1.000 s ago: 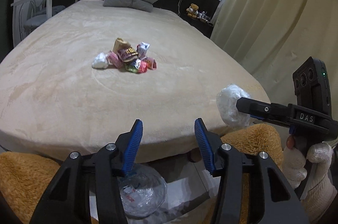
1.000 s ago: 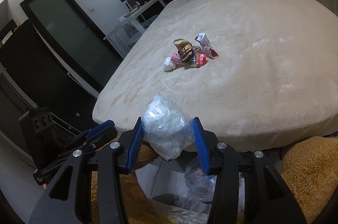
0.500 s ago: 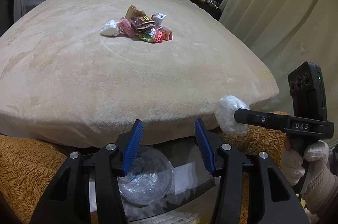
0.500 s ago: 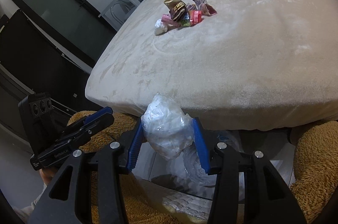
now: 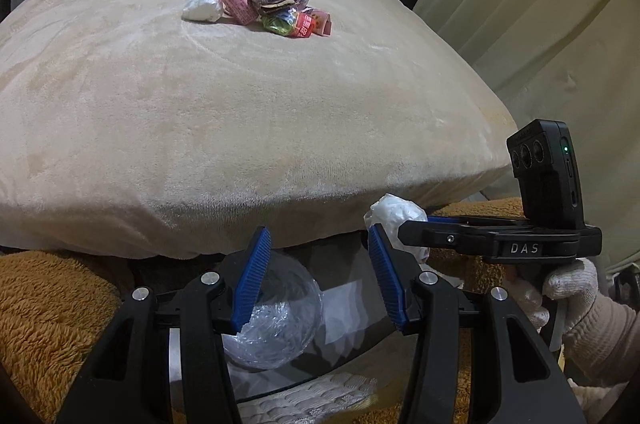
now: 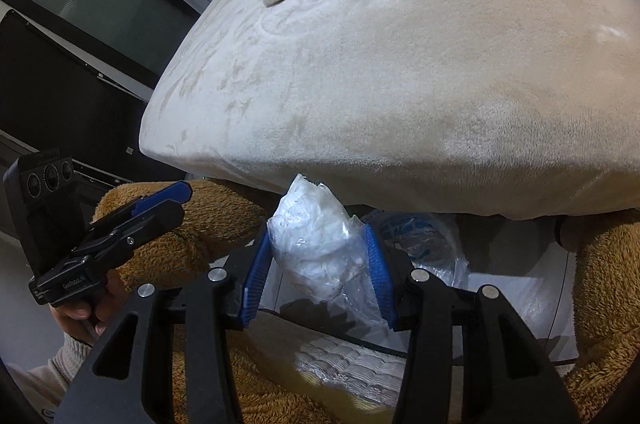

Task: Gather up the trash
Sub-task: 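Open the left tool over the trash bag while the right tool releases the white bag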

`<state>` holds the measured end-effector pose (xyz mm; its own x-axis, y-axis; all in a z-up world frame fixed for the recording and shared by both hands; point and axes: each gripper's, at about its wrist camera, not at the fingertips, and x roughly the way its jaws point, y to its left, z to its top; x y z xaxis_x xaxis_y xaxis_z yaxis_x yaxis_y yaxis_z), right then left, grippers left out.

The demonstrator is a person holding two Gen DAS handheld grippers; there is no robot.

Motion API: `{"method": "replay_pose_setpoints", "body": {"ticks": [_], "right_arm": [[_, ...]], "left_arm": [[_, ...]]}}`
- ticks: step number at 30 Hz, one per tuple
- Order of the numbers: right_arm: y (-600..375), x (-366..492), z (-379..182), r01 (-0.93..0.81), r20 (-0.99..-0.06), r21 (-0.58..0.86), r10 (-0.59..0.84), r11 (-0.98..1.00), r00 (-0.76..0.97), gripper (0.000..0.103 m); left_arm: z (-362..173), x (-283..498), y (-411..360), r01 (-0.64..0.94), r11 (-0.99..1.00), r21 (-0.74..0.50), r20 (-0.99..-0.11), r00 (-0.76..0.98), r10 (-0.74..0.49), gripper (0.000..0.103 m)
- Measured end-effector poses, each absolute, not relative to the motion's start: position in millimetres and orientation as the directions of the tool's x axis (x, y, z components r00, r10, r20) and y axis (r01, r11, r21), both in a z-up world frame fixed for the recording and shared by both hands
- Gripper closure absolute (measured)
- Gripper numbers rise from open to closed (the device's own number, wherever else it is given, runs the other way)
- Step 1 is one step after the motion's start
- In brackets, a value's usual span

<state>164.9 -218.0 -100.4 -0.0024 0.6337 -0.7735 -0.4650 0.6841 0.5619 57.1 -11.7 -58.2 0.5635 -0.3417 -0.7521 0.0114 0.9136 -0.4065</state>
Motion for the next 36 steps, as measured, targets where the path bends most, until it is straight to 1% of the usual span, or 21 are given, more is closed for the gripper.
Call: {"method": "replay_pose_setpoints", "body": {"ticks": [10,27,31,33,35,36], "right_arm": [[-208,169,-135,-0.449,-0.813,0.546,0.577,0.707,-0.079,0.056],[-197,167,-157,-0.434,-0.833,0.539,0.535,0.722,-0.144,0.055],[-197,168,-160,-0.421,-0.828,0.548,0.540,0.723,-0.151,0.052],[-197,168,-159,-0.418,-0.827,0.549,0.543,0.724,-0.147,0.050],[-199,169,-157,-0.412,-0.821,0.557,0.551,0.721,-0.145,0.046],[-199,170,-156,-0.412,-0.821,0.557,0.553,0.721,-0.142,0.045]], "left_arm": [[-85,62,-5,-0.014,0.903,-0.429,-0.782,0.506,-0.364,0.053],[-102,65,-3,-0.027,0.903,-0.429,-0.812,0.450,-0.372,0.054],[-103,64,-4,-0.026,0.905,-0.425,-0.815,0.445,-0.371,0.054],[-103,65,-4,-0.028,0.905,-0.425,-0.816,0.444,-0.370,0.054],[-102,65,-3,-0.029,0.905,-0.424,-0.817,0.444,-0.368,0.054],[-101,65,-3,-0.031,0.906,-0.423,-0.818,0.444,-0.366,0.054]]}}
